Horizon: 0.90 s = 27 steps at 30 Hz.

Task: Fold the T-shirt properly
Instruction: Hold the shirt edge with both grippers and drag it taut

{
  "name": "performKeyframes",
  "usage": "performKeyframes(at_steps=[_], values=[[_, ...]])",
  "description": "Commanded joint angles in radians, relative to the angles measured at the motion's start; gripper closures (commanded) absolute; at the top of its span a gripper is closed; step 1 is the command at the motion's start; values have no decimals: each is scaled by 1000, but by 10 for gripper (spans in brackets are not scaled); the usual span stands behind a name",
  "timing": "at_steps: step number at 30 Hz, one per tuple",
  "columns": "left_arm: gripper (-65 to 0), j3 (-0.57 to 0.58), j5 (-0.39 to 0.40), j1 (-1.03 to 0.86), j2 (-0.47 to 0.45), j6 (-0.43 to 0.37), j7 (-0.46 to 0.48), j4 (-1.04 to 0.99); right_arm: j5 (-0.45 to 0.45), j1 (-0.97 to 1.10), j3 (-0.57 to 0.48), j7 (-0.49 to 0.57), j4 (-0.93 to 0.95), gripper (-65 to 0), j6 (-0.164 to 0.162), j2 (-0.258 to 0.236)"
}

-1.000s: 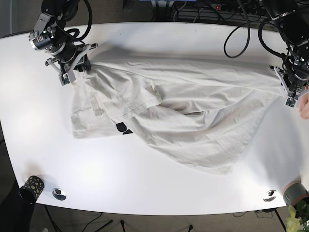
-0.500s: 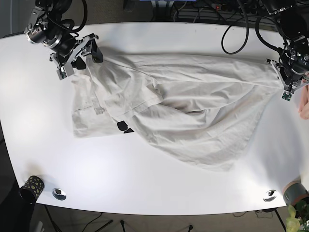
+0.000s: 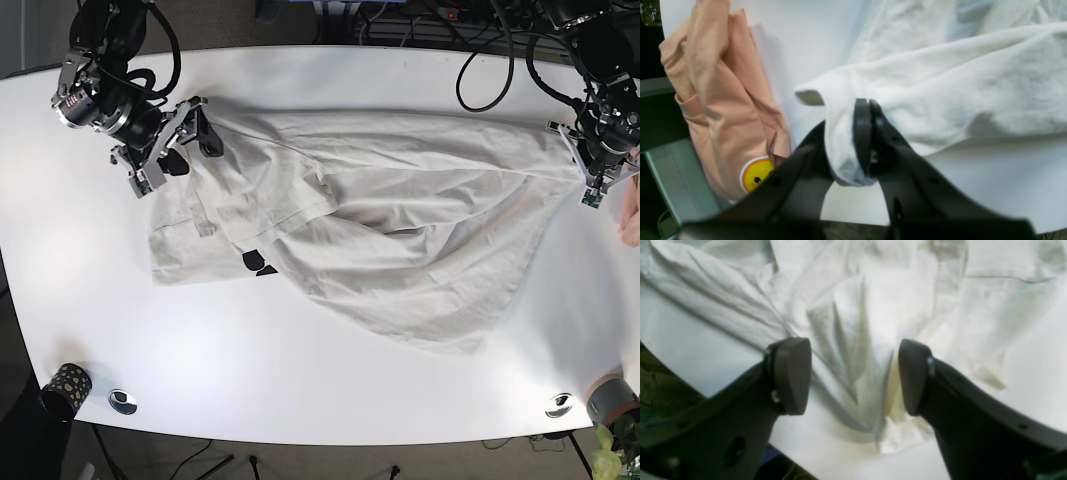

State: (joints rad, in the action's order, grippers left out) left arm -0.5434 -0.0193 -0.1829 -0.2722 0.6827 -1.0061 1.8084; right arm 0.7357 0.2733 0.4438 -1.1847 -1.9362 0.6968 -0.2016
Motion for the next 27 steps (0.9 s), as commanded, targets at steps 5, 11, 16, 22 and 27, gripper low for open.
performKeyframes(at_steps=[5, 11, 16, 22, 27], values=[[0, -5, 0, 9, -16, -1, 7, 17, 11, -36, -44, 19, 33, -395, 1, -14], [0, -5, 0, 10, -14, -1, 7, 17, 9, -73, -89, 24, 116, -393, 1, -19], [0, -5, 0, 10, -14, -1, 7, 17, 5, -102, -89, 30, 180, -393, 1, -20], [0, -5, 0, 10, -14, -1, 7, 17, -140, -102, -89, 50, 189, -371, 1, -19], [0, -5, 0, 12, -14, -1, 7, 15, -144, -70, -86, 50, 171, -173, 1, -19]])
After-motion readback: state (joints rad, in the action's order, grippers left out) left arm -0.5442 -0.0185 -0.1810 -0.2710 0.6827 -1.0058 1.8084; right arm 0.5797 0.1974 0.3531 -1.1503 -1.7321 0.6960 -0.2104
